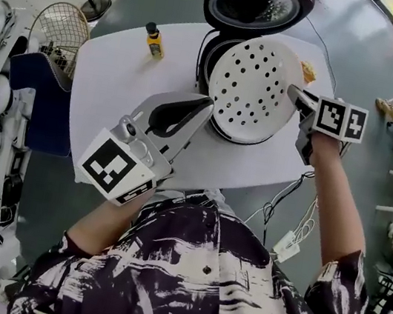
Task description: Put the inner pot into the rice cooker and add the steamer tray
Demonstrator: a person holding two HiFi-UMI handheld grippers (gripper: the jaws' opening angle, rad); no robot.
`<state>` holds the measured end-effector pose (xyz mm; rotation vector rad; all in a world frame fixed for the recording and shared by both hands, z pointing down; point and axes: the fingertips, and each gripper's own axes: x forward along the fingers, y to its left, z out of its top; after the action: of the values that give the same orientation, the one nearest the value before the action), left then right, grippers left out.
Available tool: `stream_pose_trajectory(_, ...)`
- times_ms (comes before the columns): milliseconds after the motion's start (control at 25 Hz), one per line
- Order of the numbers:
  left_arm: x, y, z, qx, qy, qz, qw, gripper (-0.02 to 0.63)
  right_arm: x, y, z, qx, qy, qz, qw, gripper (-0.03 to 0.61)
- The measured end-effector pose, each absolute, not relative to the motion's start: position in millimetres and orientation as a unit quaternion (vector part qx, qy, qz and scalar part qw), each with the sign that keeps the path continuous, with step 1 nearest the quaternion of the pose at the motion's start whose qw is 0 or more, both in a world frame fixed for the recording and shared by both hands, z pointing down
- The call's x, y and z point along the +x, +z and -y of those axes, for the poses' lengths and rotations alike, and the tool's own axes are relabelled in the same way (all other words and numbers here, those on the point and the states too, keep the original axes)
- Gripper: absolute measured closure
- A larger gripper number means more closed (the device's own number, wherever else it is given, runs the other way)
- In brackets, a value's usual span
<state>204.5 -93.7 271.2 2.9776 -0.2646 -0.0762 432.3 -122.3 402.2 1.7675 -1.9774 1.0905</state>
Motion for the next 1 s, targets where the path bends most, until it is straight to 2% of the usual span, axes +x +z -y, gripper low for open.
stream_pose_trajectory(240, 211, 269, 88, 0.991, -0.023, 0.108, 0.075, 0.609, 462, 455, 177, 0.612, 0.409, 0.648, 0.198, 0.577)
stream_pose_trajectory(560, 208, 278, 88, 0.988, -0.017, 0.133, 0.081, 0.609, 470, 522, 194, 0.621, 0.451, 0.592, 0.246, 0.577)
stream_pose_trajectory(880, 210, 283, 89, 0.986, -0.018, 0.141, 0.086, 0.609, 479, 539, 201, 0.644, 0.423, 0.566, 0.293, 0.577)
stream_pose_trajectory(1000, 210, 284, 89, 0.986, -0.017, 0.142, 0.088, 0.609, 478, 536, 203, 0.646, 0.382, 0.569, 0.336, 0.577)
